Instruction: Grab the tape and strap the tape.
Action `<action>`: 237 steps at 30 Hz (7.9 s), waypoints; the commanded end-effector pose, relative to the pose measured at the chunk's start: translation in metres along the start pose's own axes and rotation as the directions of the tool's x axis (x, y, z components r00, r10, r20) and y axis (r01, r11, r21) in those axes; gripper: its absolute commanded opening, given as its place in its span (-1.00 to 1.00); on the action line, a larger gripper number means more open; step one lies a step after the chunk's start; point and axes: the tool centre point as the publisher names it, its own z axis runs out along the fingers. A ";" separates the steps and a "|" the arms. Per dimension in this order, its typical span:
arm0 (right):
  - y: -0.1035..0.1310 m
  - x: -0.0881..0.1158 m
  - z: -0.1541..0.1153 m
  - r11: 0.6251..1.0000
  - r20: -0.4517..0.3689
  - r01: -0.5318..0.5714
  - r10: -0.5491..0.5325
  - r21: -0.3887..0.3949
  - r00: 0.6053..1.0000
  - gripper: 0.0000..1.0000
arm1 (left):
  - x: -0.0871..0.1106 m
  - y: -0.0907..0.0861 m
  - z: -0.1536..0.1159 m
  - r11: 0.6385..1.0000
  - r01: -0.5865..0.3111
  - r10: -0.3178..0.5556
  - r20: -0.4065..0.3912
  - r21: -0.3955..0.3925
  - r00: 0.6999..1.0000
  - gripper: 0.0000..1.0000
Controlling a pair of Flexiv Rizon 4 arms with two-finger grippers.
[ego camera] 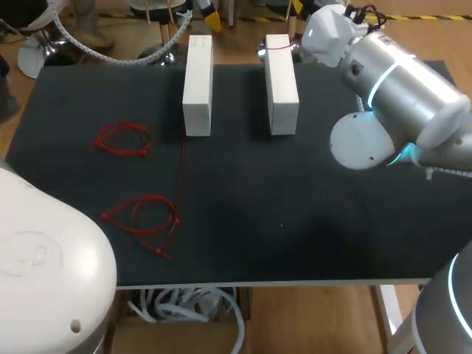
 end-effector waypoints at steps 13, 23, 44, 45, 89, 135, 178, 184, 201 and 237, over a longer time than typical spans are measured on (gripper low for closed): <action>0.005 0.002 0.002 0.992 0.003 0.003 -0.003 0.130 1.000 -1.00 | 0.000 -0.001 0.000 1.000 0.001 -0.001 -0.001 -0.003 1.000 -1.00; -0.004 0.010 0.014 0.935 -0.201 0.108 -0.040 0.338 0.979 -1.00 | 0.000 -0.001 0.000 1.000 0.001 -0.001 -0.001 -0.003 1.000 -1.00; -0.006 0.013 0.011 0.842 -0.266 0.386 -0.301 0.377 0.916 -1.00 | 0.000 -0.001 0.000 1.000 0.001 -0.001 -0.001 -0.003 1.000 -1.00; -0.004 0.012 0.010 0.848 -0.261 0.387 -0.306 0.363 0.916 -1.00 | 0.000 -0.001 0.000 1.000 0.001 -0.001 -0.001 -0.003 1.000 -1.00; 0.050 0.015 0.029 0.843 -0.419 0.533 -0.461 0.068 0.782 -1.00 | 0.000 -0.001 0.000 1.000 0.001 -0.001 -0.001 -0.003 1.000 -1.00; 0.046 0.016 0.034 0.822 -0.439 0.569 -0.501 0.029 0.746 -1.00 | 0.000 -0.001 0.000 1.000 0.001 -0.001 -0.001 -0.003 1.000 -1.00; 0.063 0.038 0.037 0.790 -0.451 0.612 -0.552 -0.014 0.702 -1.00 | 0.000 -0.001 0.000 1.000 0.001 -0.001 -0.001 -0.003 1.000 -1.00; 0.065 0.040 0.040 0.790 -0.456 0.613 -0.550 -0.011 0.700 -1.00 | 0.000 -0.001 0.000 1.000 0.001 -0.001 -0.001 -0.003 1.000 -1.00; 0.064 0.043 0.044 0.786 -0.475 0.617 -0.551 -0.020 0.686 -1.00 | 0.000 -0.001 0.000 1.000 0.001 -0.001 -0.001 -0.003 1.000 -1.00; 0.062 0.060 0.049 0.732 -0.524 0.681 -0.585 -0.013 0.619 -1.00 | 0.000 -0.001 0.000 1.000 0.001 -0.001 -0.001 -0.003 1.000 -1.00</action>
